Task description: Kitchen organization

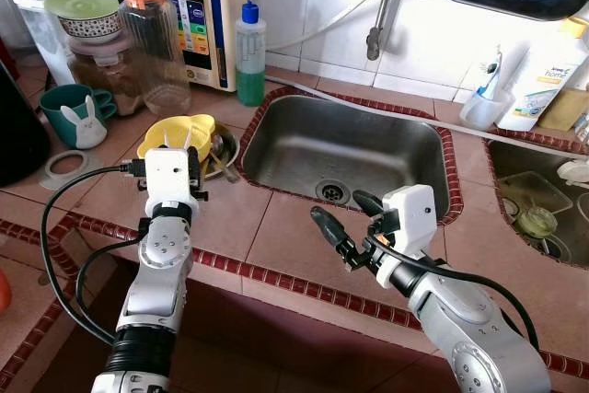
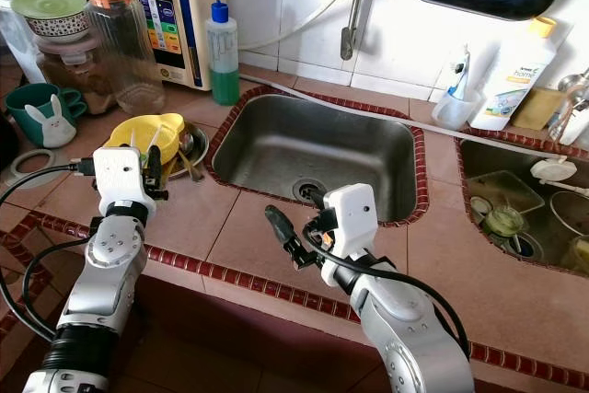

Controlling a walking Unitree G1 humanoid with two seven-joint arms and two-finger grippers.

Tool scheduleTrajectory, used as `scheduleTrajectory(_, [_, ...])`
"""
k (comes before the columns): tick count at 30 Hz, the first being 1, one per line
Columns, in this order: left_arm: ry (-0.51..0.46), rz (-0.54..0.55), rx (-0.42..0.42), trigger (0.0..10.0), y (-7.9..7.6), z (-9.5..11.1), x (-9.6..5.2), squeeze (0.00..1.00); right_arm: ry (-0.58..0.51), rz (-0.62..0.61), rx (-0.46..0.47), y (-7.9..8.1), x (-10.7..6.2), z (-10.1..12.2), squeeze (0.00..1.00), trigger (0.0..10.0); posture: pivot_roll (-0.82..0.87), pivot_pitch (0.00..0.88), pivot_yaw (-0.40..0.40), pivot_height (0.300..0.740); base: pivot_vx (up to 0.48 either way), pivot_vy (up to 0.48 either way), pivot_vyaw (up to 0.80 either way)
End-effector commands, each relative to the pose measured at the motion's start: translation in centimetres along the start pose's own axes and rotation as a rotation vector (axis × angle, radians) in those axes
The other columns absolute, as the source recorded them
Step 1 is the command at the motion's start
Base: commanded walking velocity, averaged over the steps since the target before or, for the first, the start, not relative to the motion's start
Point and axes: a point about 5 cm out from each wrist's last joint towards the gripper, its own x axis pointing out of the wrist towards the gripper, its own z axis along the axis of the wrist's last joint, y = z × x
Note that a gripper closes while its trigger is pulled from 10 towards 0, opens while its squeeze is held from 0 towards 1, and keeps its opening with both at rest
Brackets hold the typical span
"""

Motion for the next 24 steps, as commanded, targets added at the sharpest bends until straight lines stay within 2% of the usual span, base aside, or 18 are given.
scheduleTrajectory(1, [-0.048, 0.009, 0.020, 0.0, 0.11, 1.18, 0.30, 0.00, -0.018, 0.003, -0.016, 0.01, -0.14, 0.70, 0.00, 10.0, 0.11, 0.000, -0.056, 0.740, 0.000, 0.000, 0.00])
scheduleTrajectory(21, [-0.046, 0.042, 0.025, 0.0, 0.58, 1.41, 0.55, 0.00, -0.024, -0.003, -0.021, -0.09, 0.02, 0.82, 0.00, 10.0, 0.11, 0.000, -0.060, 0.740, 0.000, 0.000, 0.00])
scheduleTrajectory(24, [-0.076, 0.036, 0.048, 0.0, 0.61, 1.85, 0.61, 0.00, -0.025, -0.003, -0.021, -0.08, 0.04, 0.83, 0.00, 10.0, 0.11, 0.000, -0.060, 0.740, 0.000, 0.000, 0.00])
